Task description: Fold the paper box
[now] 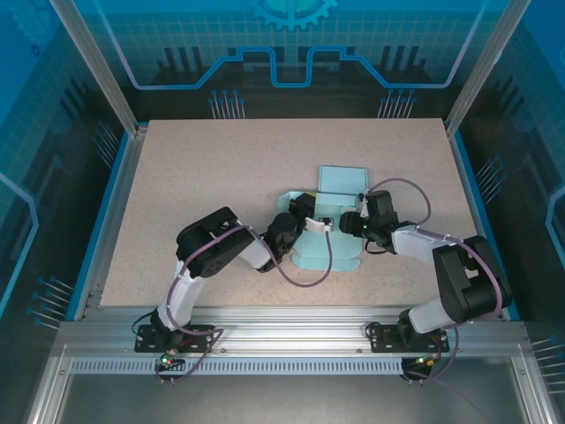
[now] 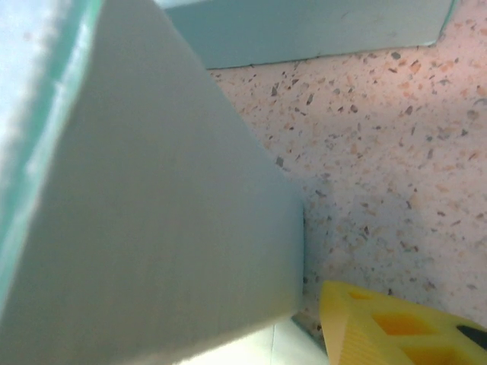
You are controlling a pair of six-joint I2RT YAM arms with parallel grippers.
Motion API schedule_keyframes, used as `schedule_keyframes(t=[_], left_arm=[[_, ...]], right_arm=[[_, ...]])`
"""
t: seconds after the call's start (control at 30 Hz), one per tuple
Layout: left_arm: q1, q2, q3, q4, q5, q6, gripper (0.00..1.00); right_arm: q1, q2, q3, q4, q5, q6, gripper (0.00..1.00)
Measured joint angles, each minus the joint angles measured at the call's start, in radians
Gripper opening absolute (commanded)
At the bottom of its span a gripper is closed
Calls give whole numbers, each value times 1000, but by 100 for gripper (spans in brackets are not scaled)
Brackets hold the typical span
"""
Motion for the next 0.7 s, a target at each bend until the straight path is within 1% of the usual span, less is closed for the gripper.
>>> schedule_keyframes(t=[0.17,0.23,0.3,0.37,0.43,0.5,0.57,0.6,0.63,0.67,0.7], left_arm=[[-2,0,-5,8,13,0,11],[-2,0,-8,11,17,-1,11],[-2,0,-9,12,20,-1,11],[-3,0,-10,16,22,-2,11],[-5,0,-14,24,23,-3,12],[-7,0,-14,36,22,-18,37],[-17,-3,-14,40,11,-46,70],[-23,-6,-14,38,3,-62,84],[-32,-15,-14,32,-5,-89,94],[-41,-29,-16,27,-15,-118,99],[-50,-50,-23,24,-21,-147,99]], right_arm=[[32,38,18,39,106,-19,41],[40,57,29,55,146,-27,36],[49,68,34,66,183,-32,29],[62,72,34,69,226,-35,19],[82,73,34,68,276,-43,11],[103,73,34,66,319,-48,6],[127,73,34,69,362,-53,3],[137,73,34,73,380,-53,1],[146,73,34,76,399,-53,0],[152,73,34,77,415,-53,0],[157,73,34,78,426,-53,0]])
